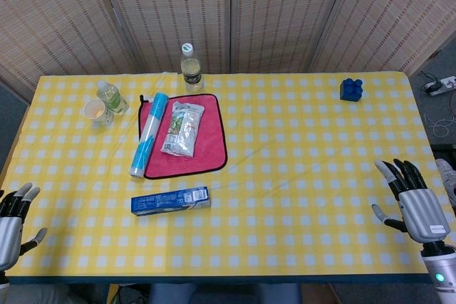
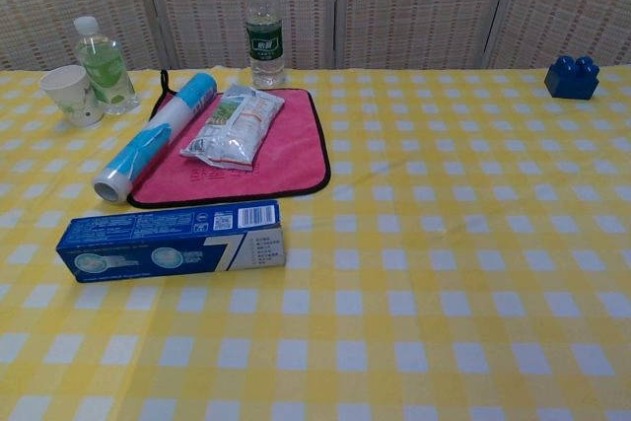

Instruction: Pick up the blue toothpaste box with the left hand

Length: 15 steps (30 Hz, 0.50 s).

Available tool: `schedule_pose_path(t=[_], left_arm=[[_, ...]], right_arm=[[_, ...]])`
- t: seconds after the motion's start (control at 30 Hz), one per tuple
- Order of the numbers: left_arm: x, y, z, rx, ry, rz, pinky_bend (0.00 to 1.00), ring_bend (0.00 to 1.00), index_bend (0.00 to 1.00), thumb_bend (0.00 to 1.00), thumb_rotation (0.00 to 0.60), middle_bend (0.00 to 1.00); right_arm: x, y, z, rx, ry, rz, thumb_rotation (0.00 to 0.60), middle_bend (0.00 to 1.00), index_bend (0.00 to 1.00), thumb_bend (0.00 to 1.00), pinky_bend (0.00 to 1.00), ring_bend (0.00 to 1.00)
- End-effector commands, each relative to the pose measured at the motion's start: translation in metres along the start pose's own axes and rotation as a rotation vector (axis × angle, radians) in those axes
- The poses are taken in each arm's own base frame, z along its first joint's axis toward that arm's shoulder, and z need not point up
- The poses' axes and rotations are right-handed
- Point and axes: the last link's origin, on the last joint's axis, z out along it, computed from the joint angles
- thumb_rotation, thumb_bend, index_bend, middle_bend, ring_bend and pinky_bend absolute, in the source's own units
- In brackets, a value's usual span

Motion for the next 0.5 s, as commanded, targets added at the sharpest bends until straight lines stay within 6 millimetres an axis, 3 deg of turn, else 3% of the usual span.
schedule_pose_path(t=[0.03,0.3,0.5], left_arm=[[0.0,0.0,0.0,-0.001,-0.002,0.001,0.08,0.17,0.23,0.2,0.6,0.15],[0.002,0.001,0.003,-0.016,0.008,0.001,0.08,0.17,0.23,0.2,0.6,0.15],[0.008,0.014,0.014,-0.087,0.026,-0.041,0.08,0.17,0.22,0.2,0.6,0.15]], right_arm=[[0.0,0.0,0.0,0.0,0.0,0.001,0.6,0.12,0.07,0.26,0.0,0.0],[0.003,0.0,-0.001,-0.004,0.011,-0.001,0.6,0.12,0.07,0.26,0.0,0.0],[0.01,0.002,-0.001,-0.013,0.042,-0.009,0.6,0.12,0.07,0.26,0.0,0.0]])
